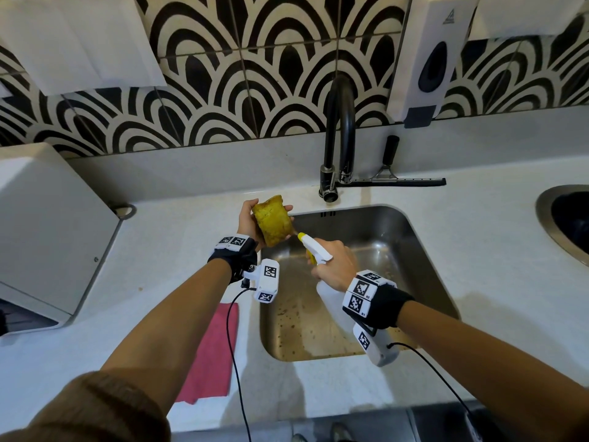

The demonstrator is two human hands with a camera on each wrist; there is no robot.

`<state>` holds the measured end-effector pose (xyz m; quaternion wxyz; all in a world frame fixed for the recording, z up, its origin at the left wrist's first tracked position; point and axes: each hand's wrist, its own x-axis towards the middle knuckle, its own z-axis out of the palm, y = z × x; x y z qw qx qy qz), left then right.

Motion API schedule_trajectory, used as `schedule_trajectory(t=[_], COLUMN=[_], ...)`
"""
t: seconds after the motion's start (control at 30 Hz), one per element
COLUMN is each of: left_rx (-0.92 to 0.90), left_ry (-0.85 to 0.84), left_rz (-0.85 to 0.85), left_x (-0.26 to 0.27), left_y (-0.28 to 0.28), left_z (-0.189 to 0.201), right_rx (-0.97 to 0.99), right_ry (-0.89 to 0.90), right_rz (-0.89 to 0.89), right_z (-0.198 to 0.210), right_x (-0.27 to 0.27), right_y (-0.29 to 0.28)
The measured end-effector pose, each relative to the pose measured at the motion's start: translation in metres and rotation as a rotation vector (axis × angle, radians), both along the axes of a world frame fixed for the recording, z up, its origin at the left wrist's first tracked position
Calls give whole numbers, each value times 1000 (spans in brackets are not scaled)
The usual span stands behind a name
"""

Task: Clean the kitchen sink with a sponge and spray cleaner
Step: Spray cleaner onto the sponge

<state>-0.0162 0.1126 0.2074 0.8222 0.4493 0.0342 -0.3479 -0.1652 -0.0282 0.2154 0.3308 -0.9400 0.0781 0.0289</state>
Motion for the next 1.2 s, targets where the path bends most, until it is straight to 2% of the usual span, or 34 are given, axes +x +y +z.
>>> schedule_trajectory(t=[0.43,0.87,1.2], left_rx=[-27,-19,-30], left_ry=[-12,-5,-1], left_rz=[14,9,26], left_x=[-2,-1,-1], left_y=[-5,-5,-4], left_z=[-4,-1,-1], right_rx=[24,-7,-42], right_ry=[-65,-62,-34], right_rz=[50,19,70], right_z=[16,4,-4], right_x=[9,5,-2], right_y=[9,5,6])
